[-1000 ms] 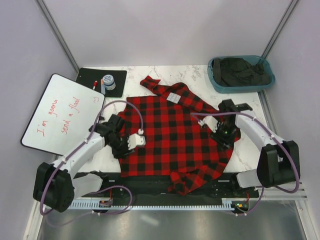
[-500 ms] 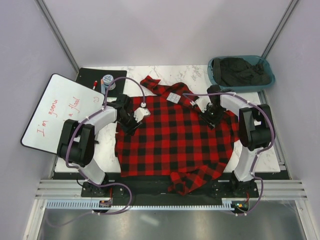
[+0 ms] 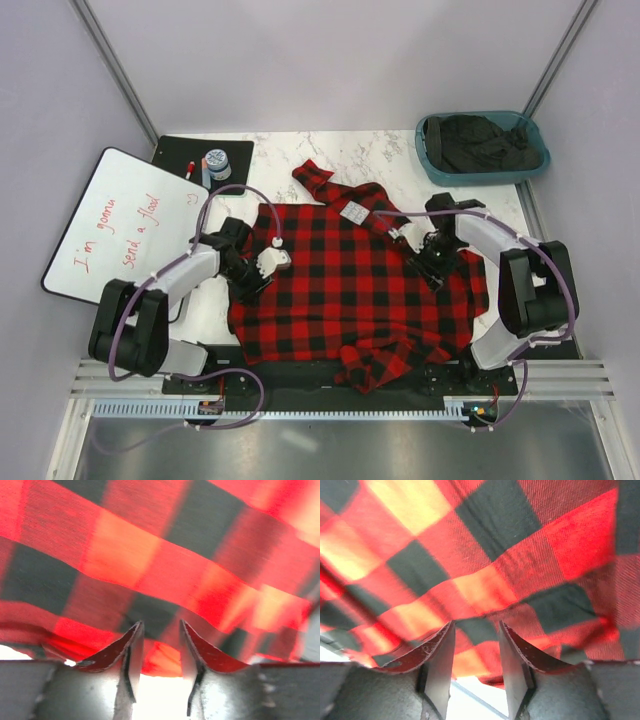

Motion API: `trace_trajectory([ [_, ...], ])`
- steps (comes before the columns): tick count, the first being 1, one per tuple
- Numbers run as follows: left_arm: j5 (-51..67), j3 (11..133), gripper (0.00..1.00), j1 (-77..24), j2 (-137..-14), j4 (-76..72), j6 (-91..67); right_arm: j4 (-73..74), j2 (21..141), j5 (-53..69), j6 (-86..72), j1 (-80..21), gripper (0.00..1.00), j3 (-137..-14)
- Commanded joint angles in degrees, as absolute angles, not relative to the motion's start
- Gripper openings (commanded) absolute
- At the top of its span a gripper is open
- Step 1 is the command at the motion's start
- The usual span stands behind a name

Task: Fold and stack the long sleeve shirts
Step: Flatten the shirt out

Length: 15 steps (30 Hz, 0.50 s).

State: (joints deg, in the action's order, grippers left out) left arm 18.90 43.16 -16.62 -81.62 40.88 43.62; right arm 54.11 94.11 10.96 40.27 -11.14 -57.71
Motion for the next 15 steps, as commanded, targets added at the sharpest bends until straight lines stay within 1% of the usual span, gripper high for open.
trace_trajectory([
  [1, 26.9, 48.0, 0.44, -16.4, -74.3, 49.5, 44.7, 58.0, 90.5, 18.4, 34.6, -11.1, 0.48, -70.1],
  [2, 27.8, 49.6, 0.48, -16.4, -73.7, 49.5, 43.9, 56.6, 91.0, 19.8, 32.4, -11.2, 0.49, -72.6],
  [3, 29.7, 53.1, 0.49, -16.4, -73.9, 49.4, 42.1, 55.1, 91.7, 20.2, 30.8, -11.3, 0.49, -76.7],
  [4, 30.1, 54.7, 0.50, -16.4, -74.4, 49.2, 41.0, 51.0, 93.1, 19.9, 26.8, -11.7, 0.48, -78.1],
  [5, 30.5, 56.0, 0.54, -16.5, -75.7, 48.8, 39.8, 48.8, 93.9, 17.5, 25.5, -13.3, 0.48, -80.0],
  [7, 30.5, 58.3, 0.58, -16.4, -76.4, 46.2, 36.3, 44.2, 97.7, 13.2, 22.4, -15.9, 0.47, -82.0],
  [10, 28.8, 57.7, 0.61, -16.0, -76.1, 40.4, 31.2, 39.9, 103.7, 6.5, 19.3, -21.6, 0.46, -86.2],
  [11, 28.1, 57.2, 0.71, -16.0, -76.1, 38.8, 30.2, 38.9, 104.9, 5.2, 19.2, -22.8, 0.46, -87.0],
  [12, 25.8, 56.3, 0.72, -15.9, -76.3, 37.2, 28.1, 38.1, 106.3, 2.4, 19.1, -23.9, 0.46, -88.5],
  [15, 20.0, 55.9, 0.72, -15.6, -78.0, 31.8, 23.9, 35.9, 111.0, 0.4, 18.5, -28.1, 0.47, -91.7],
])
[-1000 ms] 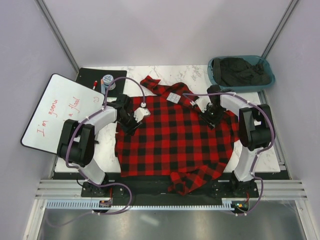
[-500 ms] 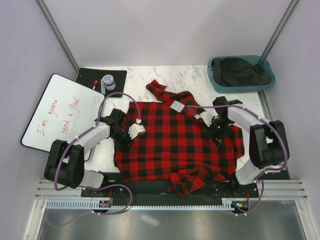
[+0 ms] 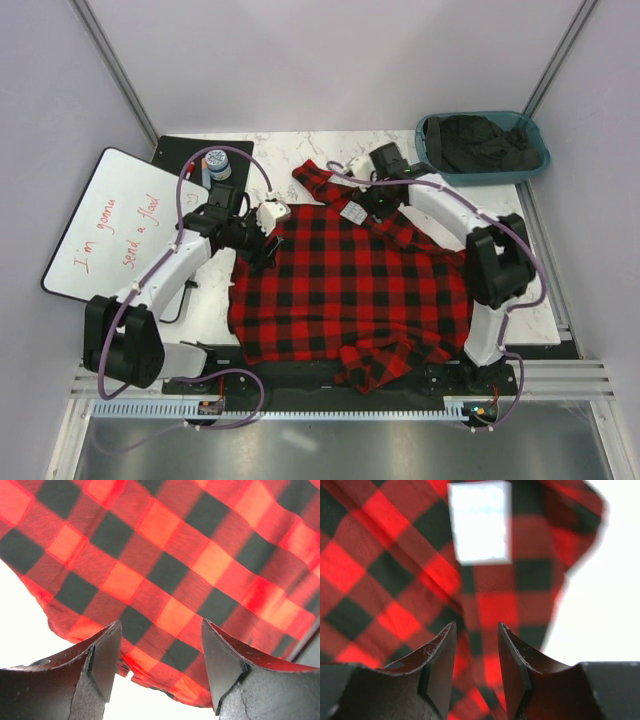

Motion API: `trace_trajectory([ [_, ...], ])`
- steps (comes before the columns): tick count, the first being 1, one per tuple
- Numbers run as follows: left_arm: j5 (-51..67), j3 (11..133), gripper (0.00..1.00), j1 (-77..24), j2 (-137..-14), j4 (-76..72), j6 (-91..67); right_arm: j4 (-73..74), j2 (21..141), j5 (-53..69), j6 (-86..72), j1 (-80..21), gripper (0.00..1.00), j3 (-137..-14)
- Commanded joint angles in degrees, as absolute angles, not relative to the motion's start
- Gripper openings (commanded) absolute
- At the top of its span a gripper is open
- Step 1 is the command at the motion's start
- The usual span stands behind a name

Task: Fold and stack the long sleeve shirts
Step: Flatten the shirt out

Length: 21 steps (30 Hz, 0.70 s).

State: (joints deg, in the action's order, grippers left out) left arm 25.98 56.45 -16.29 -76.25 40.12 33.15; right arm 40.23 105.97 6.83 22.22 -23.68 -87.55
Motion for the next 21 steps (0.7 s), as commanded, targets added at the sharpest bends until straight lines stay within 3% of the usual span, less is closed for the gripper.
trace_trajectory([
  [1, 18.6, 56.2, 0.72, -15.6, -79.8, 29.6, 22.4, 35.6, 113.4, -1.8, 18.4, -29.0, 0.47, -92.5],
  [8, 15.3, 61.3, 0.68, -15.0, -88.9, 26.6, 18.0, 32.3, 120.2, -10.4, 19.8, -35.0, 0.52, -96.0],
  [21, 11.5, 61.6, 0.69, -13.5, -95.3, 22.1, 17.1, 33.1, 125.1, -18.2, 26.0, -36.2, 0.49, -97.6],
])
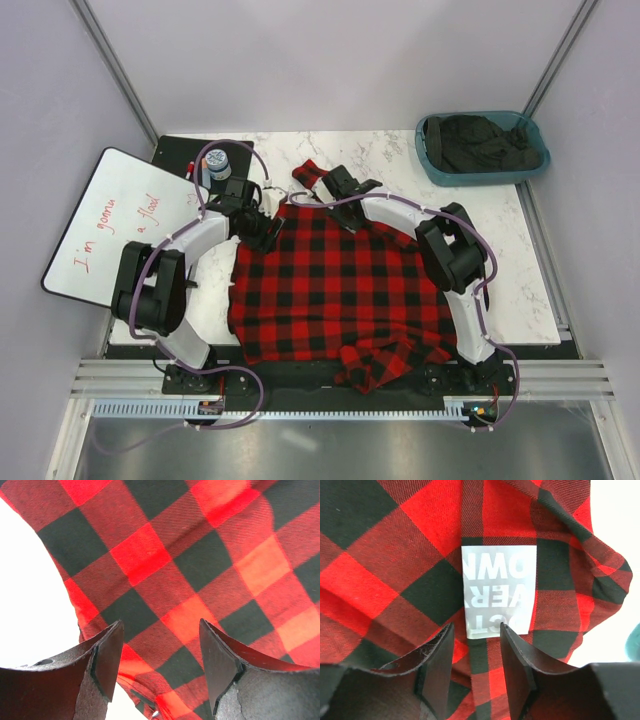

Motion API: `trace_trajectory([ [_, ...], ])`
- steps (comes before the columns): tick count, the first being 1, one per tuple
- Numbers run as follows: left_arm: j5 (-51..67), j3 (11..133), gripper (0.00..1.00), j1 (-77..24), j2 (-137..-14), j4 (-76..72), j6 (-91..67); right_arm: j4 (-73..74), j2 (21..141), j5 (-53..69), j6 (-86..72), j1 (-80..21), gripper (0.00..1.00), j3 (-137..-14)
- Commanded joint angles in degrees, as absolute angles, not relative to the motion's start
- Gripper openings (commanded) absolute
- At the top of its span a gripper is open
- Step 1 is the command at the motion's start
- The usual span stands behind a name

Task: Fold and stack the long sleeve shirts
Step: Flatten the shirt out

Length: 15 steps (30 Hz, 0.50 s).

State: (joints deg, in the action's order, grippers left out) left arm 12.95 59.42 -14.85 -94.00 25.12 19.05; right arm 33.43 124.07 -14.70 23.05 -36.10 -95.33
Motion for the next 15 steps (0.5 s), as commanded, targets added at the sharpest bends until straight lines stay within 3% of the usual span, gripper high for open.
trace_trajectory([
  [1, 11.3, 61.7, 0.69, -13.3, -95.9, 22.1, 17.1, 33.3, 125.2, -18.5, 26.2, -36.3, 0.46, -97.6],
  [3, 11.1, 61.7, 0.67, -12.8, -96.8, 22.1, 17.1, 33.3, 124.9, -18.7, 27.0, -36.3, 0.41, -97.6],
  [10, 11.0, 61.2, 0.55, -12.0, -99.6, 22.2, 17.4, 33.0, 123.5, -20.9, 30.2, -34.1, 0.00, -98.5],
  [15, 10.5, 60.9, 0.46, -11.9, -100.6, 22.2, 17.8, 32.9, 120.3, -21.4, 33.7, -30.6, 0.00, -100.5],
])
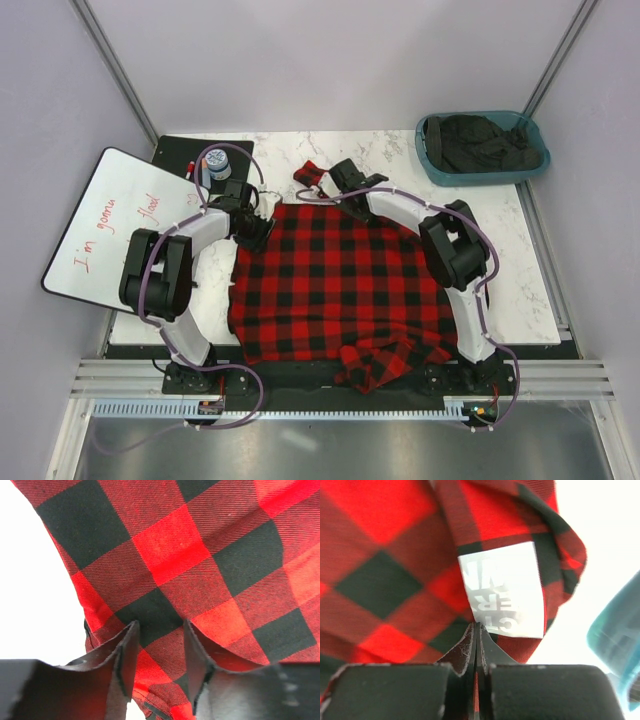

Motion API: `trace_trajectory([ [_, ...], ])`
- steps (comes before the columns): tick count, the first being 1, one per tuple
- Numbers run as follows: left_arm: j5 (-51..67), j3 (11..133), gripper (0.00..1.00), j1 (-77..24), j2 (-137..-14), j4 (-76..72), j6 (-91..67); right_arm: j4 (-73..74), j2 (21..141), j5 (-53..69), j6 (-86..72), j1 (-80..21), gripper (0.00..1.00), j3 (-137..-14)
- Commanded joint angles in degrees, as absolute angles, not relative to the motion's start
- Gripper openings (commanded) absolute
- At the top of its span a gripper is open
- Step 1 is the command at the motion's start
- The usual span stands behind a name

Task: Fold and stack the long sleeve shirts
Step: Flatten the shirt out

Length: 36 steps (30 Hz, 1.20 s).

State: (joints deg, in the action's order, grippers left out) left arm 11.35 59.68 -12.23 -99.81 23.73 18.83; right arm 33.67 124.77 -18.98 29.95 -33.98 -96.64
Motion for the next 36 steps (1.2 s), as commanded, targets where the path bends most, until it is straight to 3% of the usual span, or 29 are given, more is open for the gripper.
trace_trajectory([
  [1, 10.5, 60.8, 0.42, -11.8, -100.9, 22.2, 17.8, 32.8, 120.0, -21.3, 34.6, -28.9, 0.00, -101.3],
  [10, 9.1, 60.9, 0.25, -11.4, -102.8, 22.6, 18.3, 24.7, 123.3, -22.1, 39.7, -17.4, 0.00, -105.0],
  [15, 8.5, 61.3, 0.23, -11.2, -103.0, 23.1, 18.5, 20.7, 127.3, -24.2, 40.3, -15.2, 0.08, -109.1],
  [17, 9.1, 61.7, 0.23, -11.1, -102.2, 23.7, 18.2, 23.4, 126.7, -24.2, 37.7, -14.9, 0.16, -112.2],
  [18, 9.3, 61.9, 0.25, -11.1, -101.7, 23.8, 18.0, 25.8, 125.8, -22.4, 36.3, -14.6, 0.27, -113.1],
  [21, 12.7, 62.6, 0.34, -11.0, -99.1, 24.8, 17.8, 33.1, 119.7, -11.1, 32.4, -14.6, 0.36, -111.2],
  [23, 15.8, 64.1, 0.38, -11.4, -97.4, 26.2, 19.3, 39.9, 117.9, -3.8, 30.8, -14.5, 0.35, -110.3],
  [28, 17.7, 69.3, 0.40, -12.2, -97.6, 27.9, 19.9, 45.1, 116.5, 4.6, 26.4, -14.6, 0.22, -102.3],
  [36, 17.1, 72.8, 0.39, -13.2, -105.3, 30.0, 19.3, 40.3, 109.4, 1.1, 28.1, -13.5, 0.15, -86.1],
])
